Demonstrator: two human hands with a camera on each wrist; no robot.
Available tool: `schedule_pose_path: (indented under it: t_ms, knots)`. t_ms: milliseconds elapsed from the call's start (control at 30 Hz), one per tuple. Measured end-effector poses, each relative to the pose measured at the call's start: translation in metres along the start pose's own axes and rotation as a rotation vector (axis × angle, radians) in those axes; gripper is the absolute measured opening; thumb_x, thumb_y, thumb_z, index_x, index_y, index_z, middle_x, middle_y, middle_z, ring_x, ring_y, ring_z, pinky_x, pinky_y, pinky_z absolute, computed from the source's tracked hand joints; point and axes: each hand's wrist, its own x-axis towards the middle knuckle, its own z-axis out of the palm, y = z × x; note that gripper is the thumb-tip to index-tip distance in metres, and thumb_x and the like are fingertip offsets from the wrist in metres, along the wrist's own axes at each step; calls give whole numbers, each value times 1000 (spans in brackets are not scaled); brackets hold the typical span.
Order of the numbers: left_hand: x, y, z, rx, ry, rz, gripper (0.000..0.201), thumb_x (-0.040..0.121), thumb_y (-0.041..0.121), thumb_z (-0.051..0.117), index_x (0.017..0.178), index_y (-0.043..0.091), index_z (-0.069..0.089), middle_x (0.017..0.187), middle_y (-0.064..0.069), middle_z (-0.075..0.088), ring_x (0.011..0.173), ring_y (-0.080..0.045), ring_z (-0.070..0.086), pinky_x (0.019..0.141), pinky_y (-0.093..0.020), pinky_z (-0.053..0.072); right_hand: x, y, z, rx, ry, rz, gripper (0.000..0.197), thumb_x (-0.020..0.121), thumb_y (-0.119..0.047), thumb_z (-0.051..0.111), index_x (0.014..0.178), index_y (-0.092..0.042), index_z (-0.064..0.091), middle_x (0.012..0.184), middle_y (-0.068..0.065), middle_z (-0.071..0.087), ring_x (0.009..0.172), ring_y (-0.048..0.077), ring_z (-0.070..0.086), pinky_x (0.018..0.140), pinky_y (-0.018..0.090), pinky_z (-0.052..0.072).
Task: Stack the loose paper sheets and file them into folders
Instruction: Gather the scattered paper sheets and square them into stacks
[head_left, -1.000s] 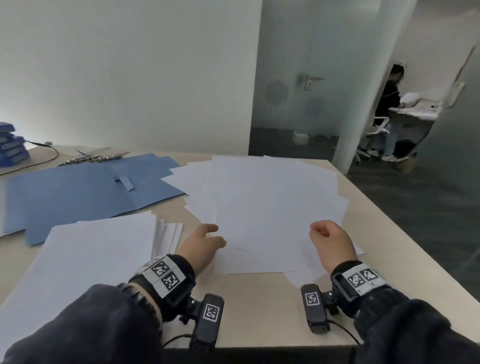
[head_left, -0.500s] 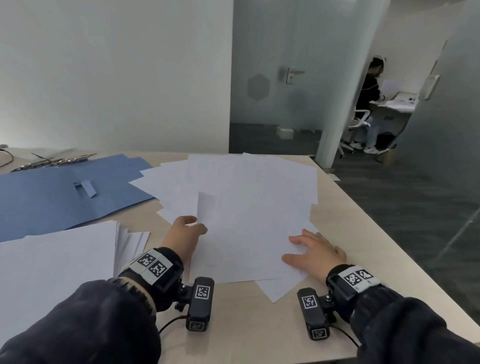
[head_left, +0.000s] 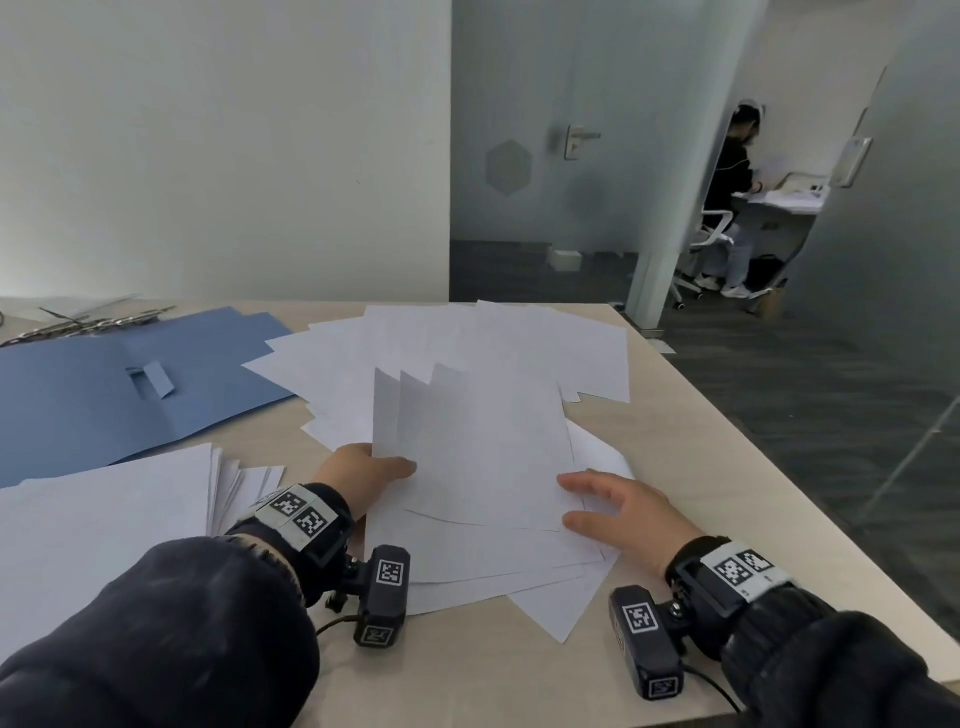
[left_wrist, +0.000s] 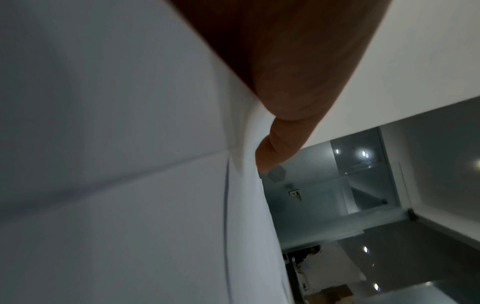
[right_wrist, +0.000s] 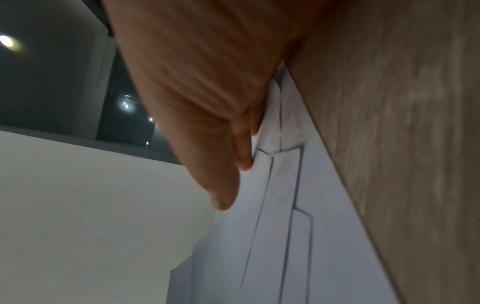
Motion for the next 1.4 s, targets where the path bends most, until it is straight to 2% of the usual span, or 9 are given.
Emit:
schedule_pose_path:
  t_ms: [133, 267, 533, 633, 733, 833, 1067, 1200, 1400]
  knots:
    - [1, -3, 2, 75, 4, 24, 23, 87, 21, 76, 107, 13, 70, 90, 1, 72, 81, -20, 69, 64, -27, 51, -2, -4, 2, 261, 175, -58, 27, 90, -25, 73, 113, -38, 69, 140, -27, 50, 136, 1, 43, 116, 28, 30]
    - [1, -5, -1, 67, 11, 22, 17, 89, 18, 72, 104, 14, 68, 90, -1, 70, 82, -23, 68, 70, -30, 53, 3, -8, 5, 101, 480, 170, 34, 92, -28, 56, 126, -32, 59, 144, -10, 53, 131, 16, 49, 109, 34, 39]
    - [-2, -9, -11, 17, 14, 26, 21, 82, -1, 59, 98, 9, 68, 97, -16, 72, 91, -37, 67, 86, -44, 57, 19, -28, 4, -332, 307, 368, 53, 90, -46, 44, 142, -38, 41, 144, -9, 47, 132, 24, 40, 106, 47, 36]
    - [-2, -10, -13, -35, 0, 46, 19, 85, 2, 60, 101, 9, 68, 98, -14, 73, 87, -33, 69, 76, -38, 58, 29, -36, 6, -294, 231, 368, 57, 88, -48, 45, 143, -32, 41, 134, -1, 56, 119, 28, 54, 101, 42, 44]
    - [-2, -9, -14, -56, -12, 57, 17, 91, 11, 66, 108, 11, 70, 99, -8, 75, 82, -24, 70, 67, -30, 55, 35, -50, 6, -310, 172, 359, 29, 90, -42, 48, 108, -21, 56, 98, 2, 63, 88, 26, 60, 76, 33, 43]
    - [-1, -10, -15, -34, -10, 44, 21, 87, 10, 67, 108, 11, 72, 102, -9, 75, 91, -29, 71, 89, -42, 59, 40, -60, 4, -296, 149, 396, 27, 88, -36, 50, 75, -12, 50, 70, 4, 49, 64, 25, 47, 63, 32, 35]
    - [3, -9, -16, 4, -9, 34, 25, 86, 10, 67, 110, 12, 71, 104, -9, 74, 97, -30, 70, 95, -43, 57, 51, -75, 1, -76, 59, 419, 36, 95, -40, 60, 107, -6, 62, 104, 10, 68, 89, 28, 60, 77, 31, 43]
    - [3, -10, -17, 8, -24, 47, 27, 87, 8, 66, 114, 12, 68, 105, -8, 73, 97, -30, 69, 93, -41, 57, 65, -74, 1, 196, 99, 388, 40, 88, -34, 71, 115, -5, 67, 111, 12, 72, 108, 35, 67, 107, 46, 47]
    - [0, -12, -18, 29, -35, 75, 28, 85, 6, 61, 111, 13, 66, 101, -8, 72, 92, -28, 68, 82, -35, 57, 61, -79, 16, 285, 47, 375, 9, 91, -5, 67, 98, 1, 67, 96, 22, 74, 86, 37, 71, 91, 51, 56]
